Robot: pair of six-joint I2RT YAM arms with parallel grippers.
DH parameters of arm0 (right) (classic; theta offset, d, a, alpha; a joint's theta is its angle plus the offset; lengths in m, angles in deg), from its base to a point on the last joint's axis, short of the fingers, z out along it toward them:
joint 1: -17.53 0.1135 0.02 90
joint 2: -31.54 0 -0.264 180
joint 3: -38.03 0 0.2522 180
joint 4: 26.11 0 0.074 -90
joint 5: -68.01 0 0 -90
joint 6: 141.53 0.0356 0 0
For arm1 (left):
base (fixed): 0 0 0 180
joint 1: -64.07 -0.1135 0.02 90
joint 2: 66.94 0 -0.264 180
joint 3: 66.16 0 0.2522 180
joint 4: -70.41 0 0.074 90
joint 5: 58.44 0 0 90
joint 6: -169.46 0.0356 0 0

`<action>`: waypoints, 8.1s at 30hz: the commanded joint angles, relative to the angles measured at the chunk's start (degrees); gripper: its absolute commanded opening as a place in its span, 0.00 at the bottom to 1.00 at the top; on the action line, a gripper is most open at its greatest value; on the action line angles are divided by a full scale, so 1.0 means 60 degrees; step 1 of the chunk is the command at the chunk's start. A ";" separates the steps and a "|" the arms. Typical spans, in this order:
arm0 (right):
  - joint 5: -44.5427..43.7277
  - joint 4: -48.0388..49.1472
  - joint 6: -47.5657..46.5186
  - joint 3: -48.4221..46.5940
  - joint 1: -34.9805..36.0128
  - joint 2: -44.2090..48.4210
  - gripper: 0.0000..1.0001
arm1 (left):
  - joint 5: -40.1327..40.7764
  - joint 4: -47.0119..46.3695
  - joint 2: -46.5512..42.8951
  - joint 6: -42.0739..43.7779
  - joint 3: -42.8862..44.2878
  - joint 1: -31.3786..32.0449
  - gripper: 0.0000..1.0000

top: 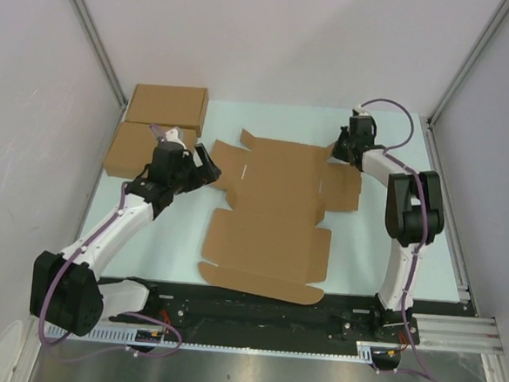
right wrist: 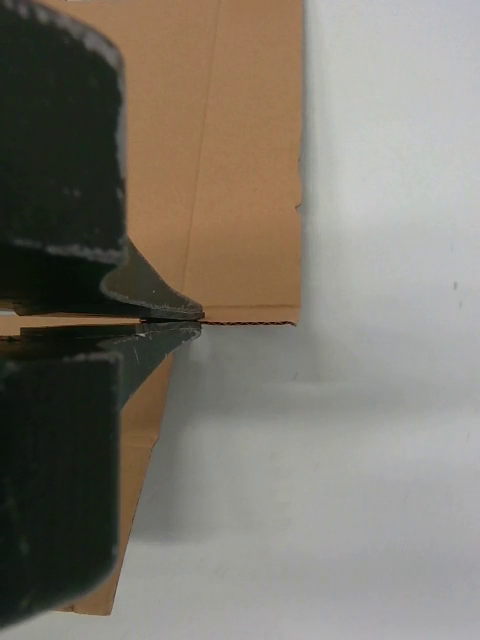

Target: Fold the paper box

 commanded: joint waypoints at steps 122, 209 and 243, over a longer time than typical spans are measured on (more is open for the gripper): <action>0.3421 -0.1584 -0.5127 -0.0792 0.1782 0.2337 0.52 | -0.1304 -1.4894 0.5627 0.4646 -0.1739 0.0702 0.06; 0.3006 -0.2755 -0.6096 -0.2330 0.2399 0.2045 0.68 | -0.1451 -1.8835 0.5715 0.5539 -0.3496 0.1244 0.03; 0.0081 -0.1759 -0.6446 0.0498 0.3672 0.4213 0.01 | -0.0602 -1.6819 0.3304 0.5715 -0.3760 0.1361 1.00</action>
